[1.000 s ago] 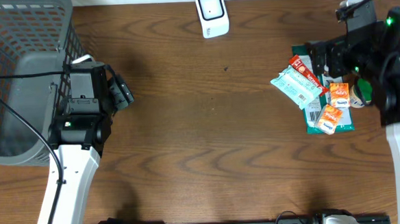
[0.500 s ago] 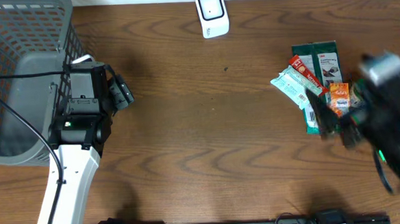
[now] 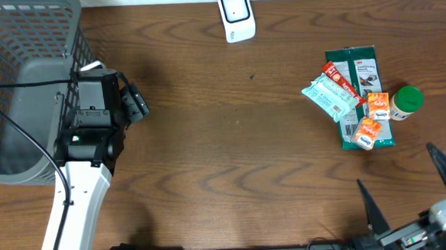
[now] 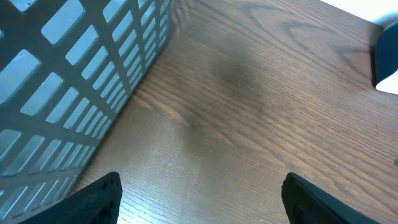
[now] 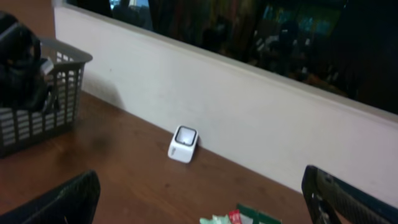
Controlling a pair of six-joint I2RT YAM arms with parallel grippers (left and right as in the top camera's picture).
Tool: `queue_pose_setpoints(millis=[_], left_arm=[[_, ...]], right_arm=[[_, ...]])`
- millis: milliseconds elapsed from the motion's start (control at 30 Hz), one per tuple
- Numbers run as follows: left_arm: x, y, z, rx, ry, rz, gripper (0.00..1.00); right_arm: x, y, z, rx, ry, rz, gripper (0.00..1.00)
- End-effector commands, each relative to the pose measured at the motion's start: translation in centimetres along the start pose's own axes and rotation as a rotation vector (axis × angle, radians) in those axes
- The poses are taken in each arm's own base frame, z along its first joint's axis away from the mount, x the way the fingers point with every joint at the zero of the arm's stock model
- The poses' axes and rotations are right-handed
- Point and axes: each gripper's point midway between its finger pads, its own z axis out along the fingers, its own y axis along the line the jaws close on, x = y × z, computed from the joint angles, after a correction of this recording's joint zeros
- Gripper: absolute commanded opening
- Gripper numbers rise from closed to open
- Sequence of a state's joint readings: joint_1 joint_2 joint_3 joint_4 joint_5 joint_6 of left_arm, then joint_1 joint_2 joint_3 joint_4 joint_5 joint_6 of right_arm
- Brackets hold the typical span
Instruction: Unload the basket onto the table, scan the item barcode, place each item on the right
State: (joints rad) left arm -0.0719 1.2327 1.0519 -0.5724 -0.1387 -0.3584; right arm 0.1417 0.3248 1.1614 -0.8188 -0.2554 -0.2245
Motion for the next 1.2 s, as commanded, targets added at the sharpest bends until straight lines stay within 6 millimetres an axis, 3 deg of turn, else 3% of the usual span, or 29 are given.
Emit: queue_pose_setpoints(millis=[0,333,633,900,1167], left_arm=[[0.0,0.5,0.2,-0.023,-0.003,0.011,0.83],[0.0,0.5,0.2,-0.023,-0.003,0.011,0.83],[0.0,0.5,0.2,-0.023,-0.003,0.01,0.83],[0.0,0.5,0.2,-0.023,-0.003,0.011,0.83],[0.0,0.5,0.2,-0.023,-0.003,0.01,0.83]], right_arm=[[1.9,0.6,0.1,-0.004,-0.036,0.005,0.99],[5.7,0.2,3.1,0.079,-0.27,-0.064,0.99],[9.7,-1.7,6.1,0.179,-0.358,-0.077,0.99],[15.2,-3.4,7.5,0.262,-0.334,0.007,0.99],[20.1,-4.7,8.3,0.339,-0.201,0.106,0.99]])
